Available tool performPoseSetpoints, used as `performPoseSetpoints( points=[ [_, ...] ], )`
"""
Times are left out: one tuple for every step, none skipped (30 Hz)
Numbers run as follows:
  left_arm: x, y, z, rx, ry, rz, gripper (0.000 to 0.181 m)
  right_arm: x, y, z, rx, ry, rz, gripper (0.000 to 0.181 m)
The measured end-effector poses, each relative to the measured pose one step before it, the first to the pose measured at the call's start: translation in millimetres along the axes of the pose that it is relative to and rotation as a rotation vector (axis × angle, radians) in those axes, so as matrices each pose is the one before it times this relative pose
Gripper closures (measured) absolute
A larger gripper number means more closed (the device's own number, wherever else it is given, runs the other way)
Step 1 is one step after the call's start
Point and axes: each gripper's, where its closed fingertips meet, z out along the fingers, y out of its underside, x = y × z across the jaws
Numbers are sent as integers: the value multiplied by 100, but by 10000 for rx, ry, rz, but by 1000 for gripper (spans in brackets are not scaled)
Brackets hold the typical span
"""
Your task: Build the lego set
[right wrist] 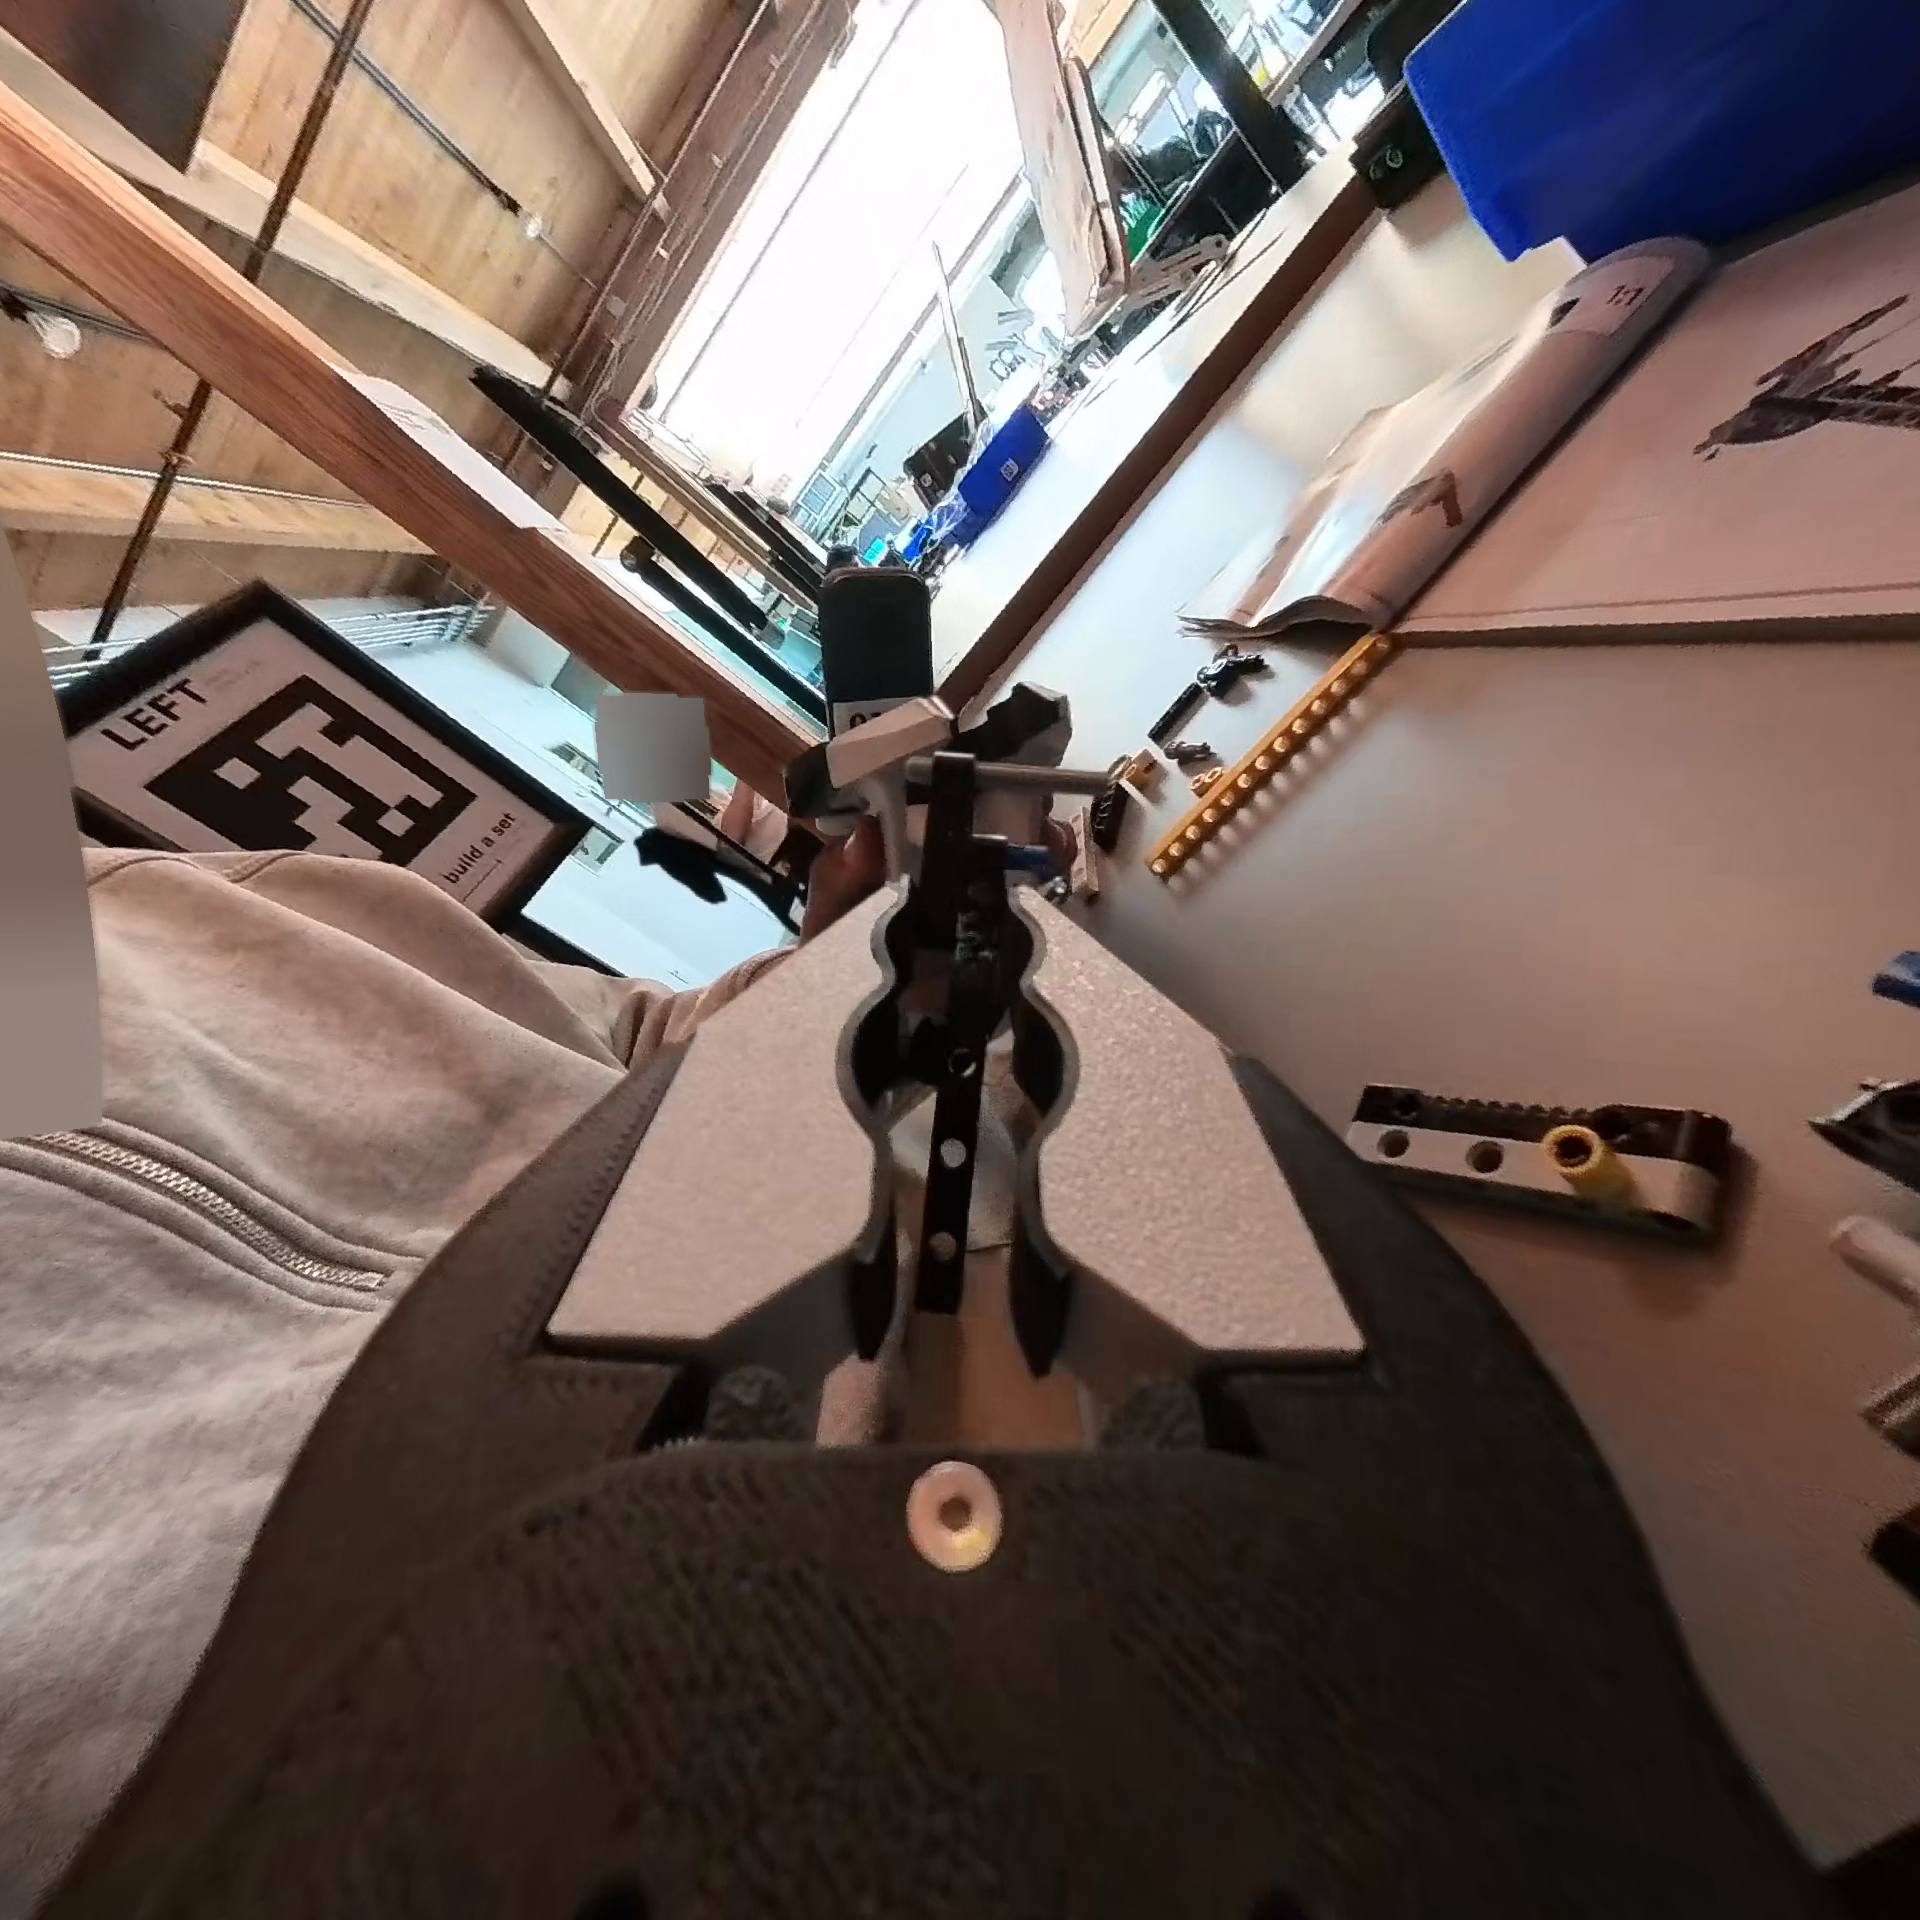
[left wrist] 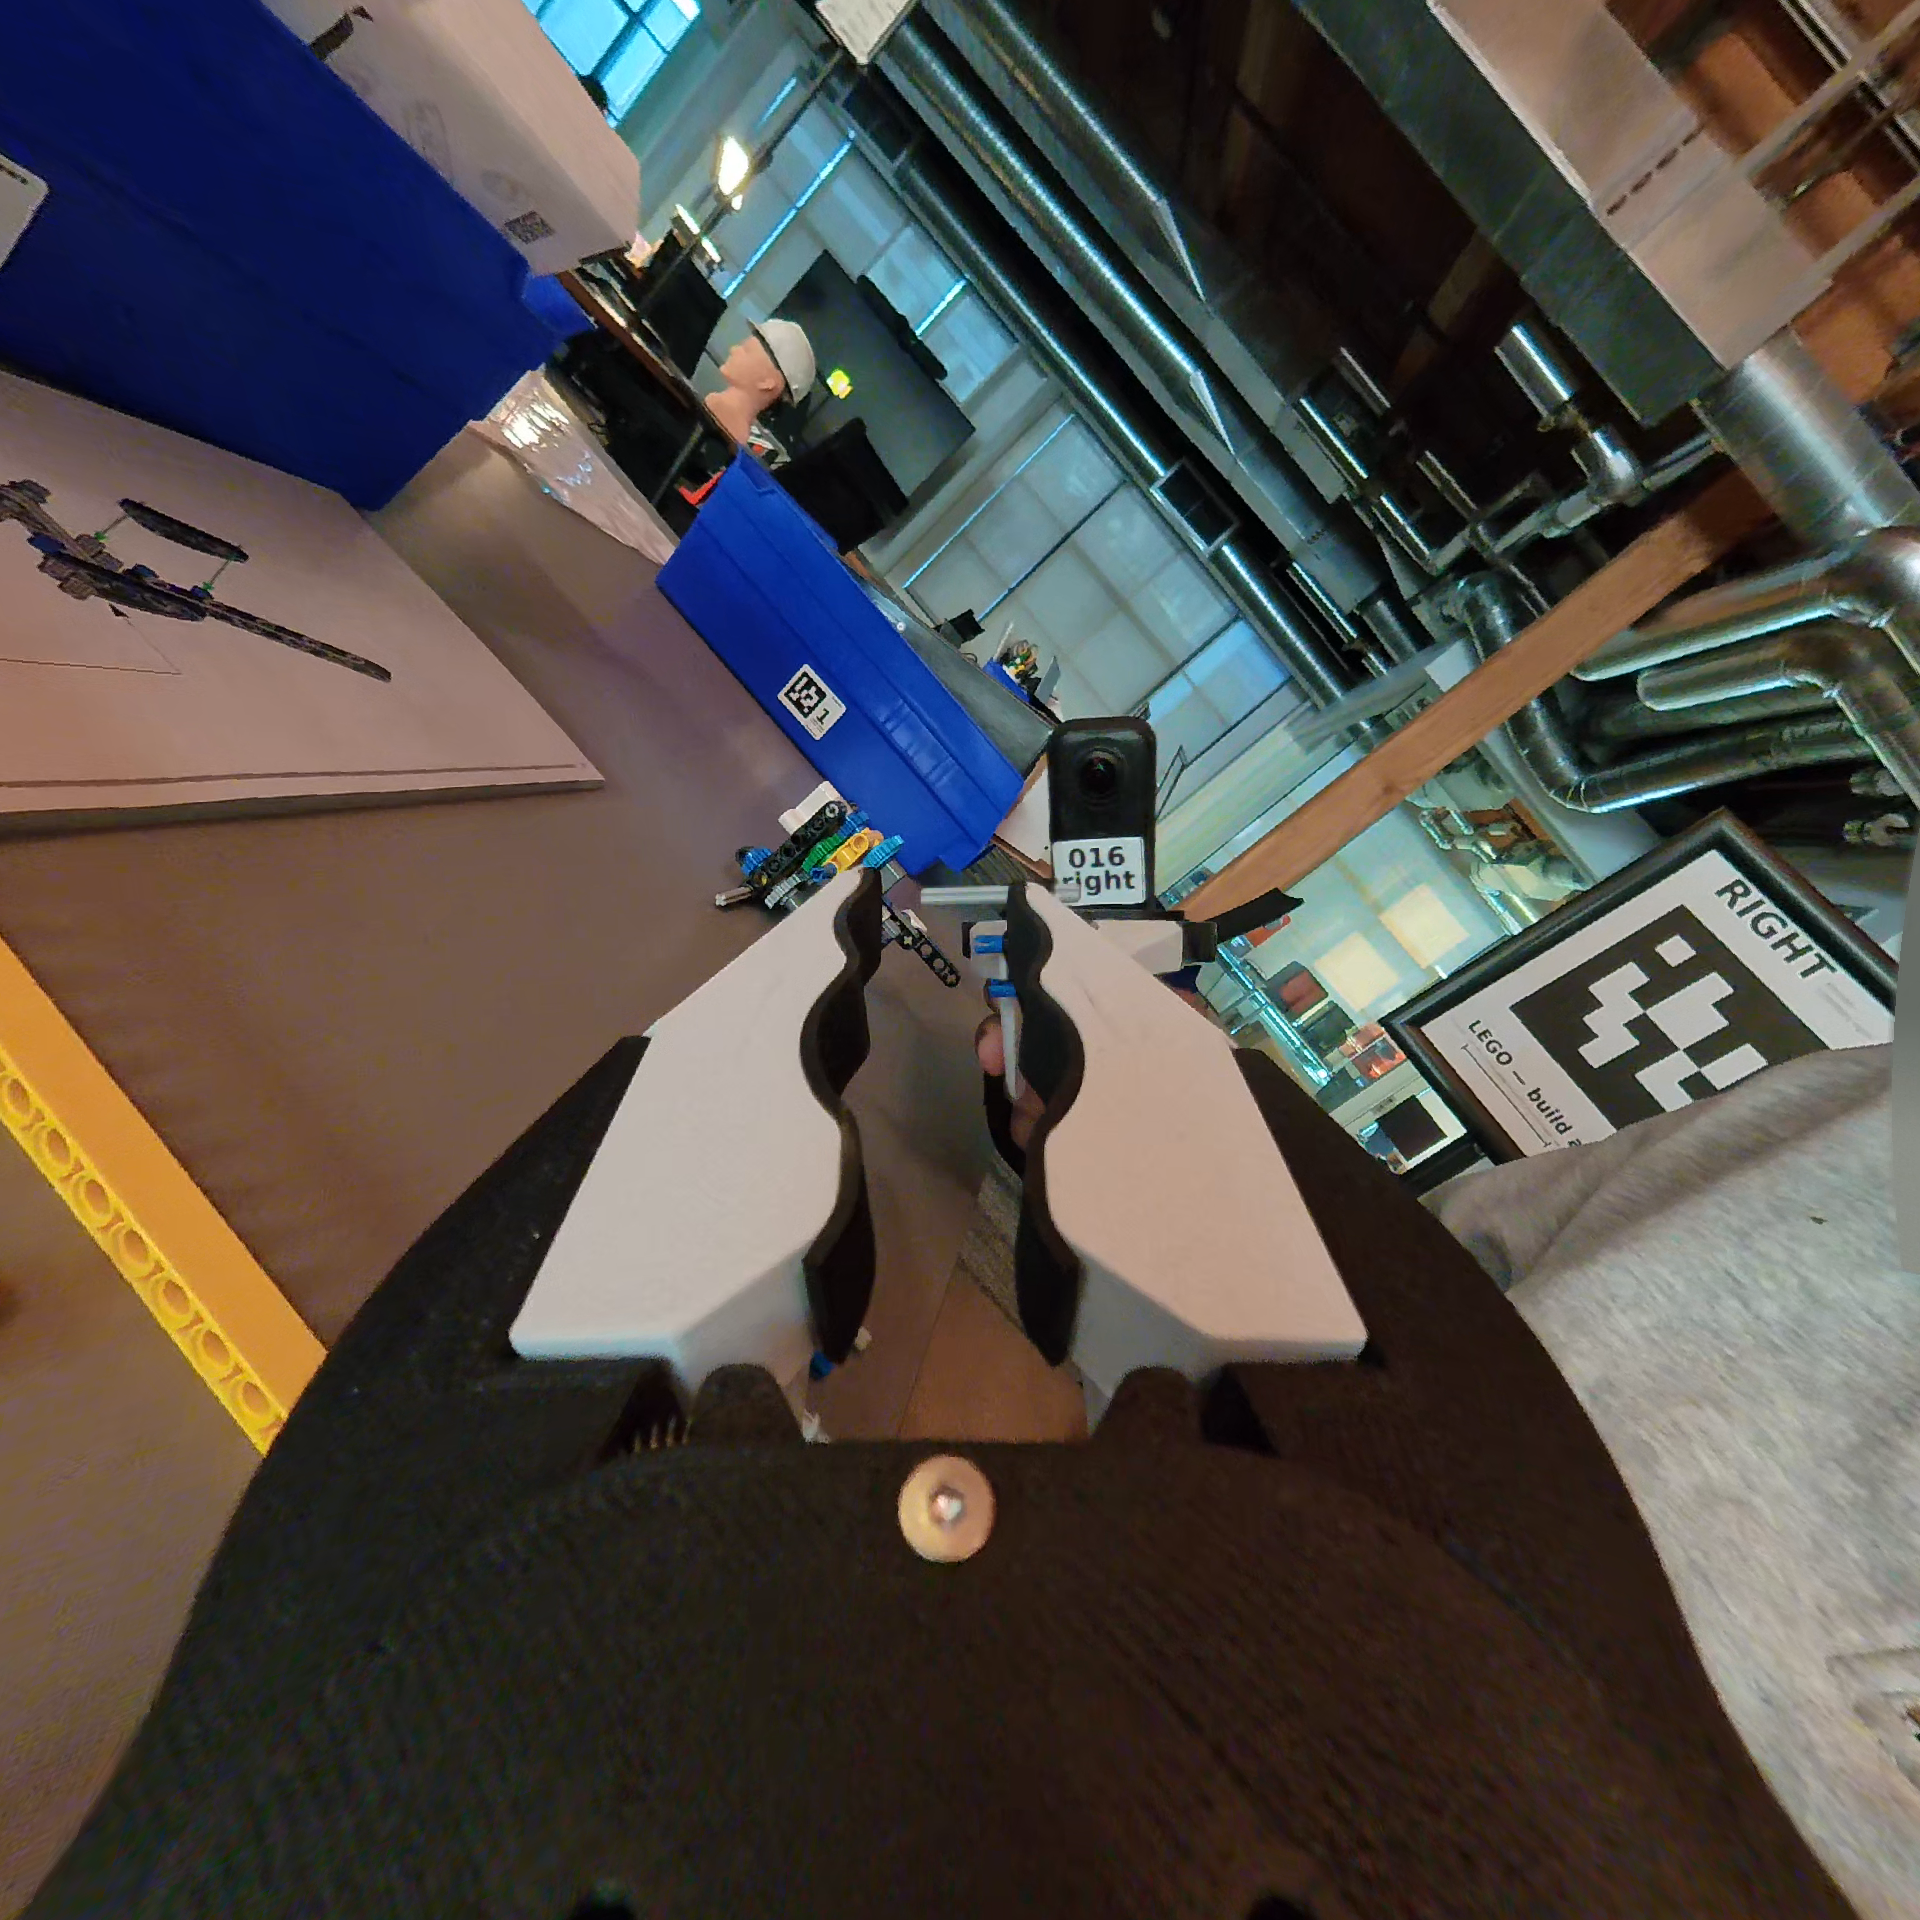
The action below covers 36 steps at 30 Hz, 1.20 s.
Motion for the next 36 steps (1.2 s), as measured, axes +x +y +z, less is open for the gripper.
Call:
performPoseSetpoints(
  points=[
    [14,14,4,-8,7,-5,161,-21,-8,-1,8,-25,13,168],
    [-1,4,-1,-3,5,-8,161,-10,-2,-2,9,-23,11,168],
    [3,12,7,-2,4,-6,161,-24,-6,0,11,-29,20,168],
    [2,18,4,-6,4,-4,161,-46,-30,-8,24,-48,38,168],
    [11,14,4,-8,5,-4,161,-46,-51,-17,34,-58,44,167],
    [6,22,13,-7,6,-6,161,-41,-37,-23,34,-48,37,167],
    [14,10,6,-5,7,-4,161,-10,-50,-33,28,-26,26,168],
    [3,6,8,-2,2,2,161,0,-18,-19,11,-14,9,168],
    [10,19,3,-6,3,2,161,-11,-3,-10,-5,-13,1,168],
    [2,5,7,-7,4,-3,161,-2,6,-1,-5,-12,-2,168],
    [1,11,8,-1,3,-6,161,-20,14,15,-6,-15,-5,167],
    [-11,-7,-7,3,1,-4,161,-26,18,15,-4,-22,0,168],
    [-2,10,-3,-2,2,-4,161,-29,-15,3,17,-35,16,168],
    [-17,2,10,-5,0,-4,161,-27,-33,-14,32,-49,34,168],
    [-1,-9,-6,5,-1,-1,161,-29,-51,-30,37,-46,35,168],
    [-3,-10,-6,5,-1,1,161,1,-41,-35,29,-31,21,168],
    [-3,-4,-9,1,-1,2,161,-2,-30,-27,13,-14,1,168],
    [6,-3,11,0,0,3,161,22,11,-18,-9,13,-24,168],
    [-1,4,-2,-3,1,3,161,29,43,12,-35,35,-51,168],
    [2,11,5,-6,1,0,161,24,81,34,-54,35,-70,167],
    [-7,4,-1,-4,2,-6,161,-20,72,47,-46,14,-72,167],
    [-7,-3,2,2,1,-7,161,-45,47,40,-28,-4,-58,167],
    [-11,-11,-15,9,-3,-2,161,-60,48,34,-21,-19,-44,167],
    [1,-17,-5,5,-2,3,161,-40,22,13,-19,-12,-35,167],
    [2,-10,-8,0,-1,5,161,7,17,9,-13,9,-26,168],
    [-3,-1,0,1,0,4,161,6,7,-7,-5,13,-23,167],
    [-1,3,-2,-2,-1,0,161,-4,2,-5,-5,4,-18,168],
    [7,5,8,-2,2,-4,161,-8,-11,-10,2,-1,-19,167],
    [0,10,8,-1,3,-3,161,-14,-2,-3,2,-1,-23,167],
    [8,16,4,-4,1,1,161,-22,4,2,-5,-3,-27,167],
    [-2,18,13,-9,-1,2,161,-34,8,-2,-8,-5,-33,167],
    [1,9,7,-4,0,1,161,-42,2,-1,-8,-7,-37,167],
    [6,-18,-4,6,0,1,161,-28,5,0,-6,-1,-34,167],
    [5,-14,-5,8,-3,5,161,-19,4,0,-5,4,-37,167],
    [-3,-14,-6,3,-3,7,161,-7,9,5,-12,15,-45,167],
    [-11,-12,-5,7,-6,4,161,23,31,11,-29,43,-65,167]
  ],
)
